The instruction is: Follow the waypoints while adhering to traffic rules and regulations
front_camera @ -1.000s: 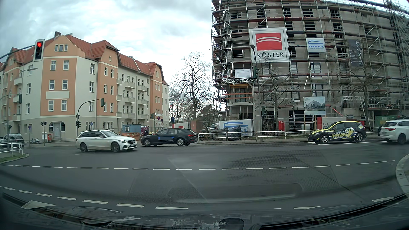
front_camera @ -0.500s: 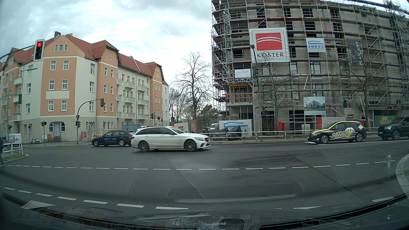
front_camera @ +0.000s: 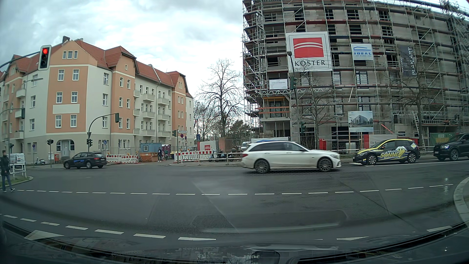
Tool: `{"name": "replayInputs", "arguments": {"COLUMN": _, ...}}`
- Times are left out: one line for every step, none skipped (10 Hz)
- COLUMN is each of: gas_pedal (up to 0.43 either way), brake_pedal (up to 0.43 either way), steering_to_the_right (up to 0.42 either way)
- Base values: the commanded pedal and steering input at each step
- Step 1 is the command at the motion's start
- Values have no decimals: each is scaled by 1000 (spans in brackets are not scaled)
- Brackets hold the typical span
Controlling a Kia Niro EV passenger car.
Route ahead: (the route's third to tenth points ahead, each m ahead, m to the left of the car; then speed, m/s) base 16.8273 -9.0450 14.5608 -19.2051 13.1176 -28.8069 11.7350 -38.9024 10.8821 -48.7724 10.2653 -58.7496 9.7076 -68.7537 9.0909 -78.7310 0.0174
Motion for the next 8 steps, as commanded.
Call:
{"name": "replayInputs", "arguments": {"gas_pedal": 0, "brake_pedal": 384, "steering_to_the_right": 115}}
{"name": "replayInputs", "arguments": {"gas_pedal": 0, "brake_pedal": 409, "steering_to_the_right": 115}}
{"name": "replayInputs", "arguments": {"gas_pedal": 0, "brake_pedal": 427, "steering_to_the_right": 115}}
{"name": "replayInputs", "arguments": {"gas_pedal": 0, "brake_pedal": 427, "steering_to_the_right": 115}}
{"name": "replayInputs", "arguments": {"gas_pedal": 0, "brake_pedal": 427, "steering_to_the_right": 112}}
{"name": "replayInputs", "arguments": {"gas_pedal": 0, "brake_pedal": 427, "steering_to_the_right": 109}}
{"name": "replayInputs", "arguments": {"gas_pedal": 0, "brake_pedal": 427, "steering_to_the_right": 109}}
{"name": "replayInputs", "arguments": {"gas_pedal": 0, "brake_pedal": 421, "steering_to_the_right": 109}}
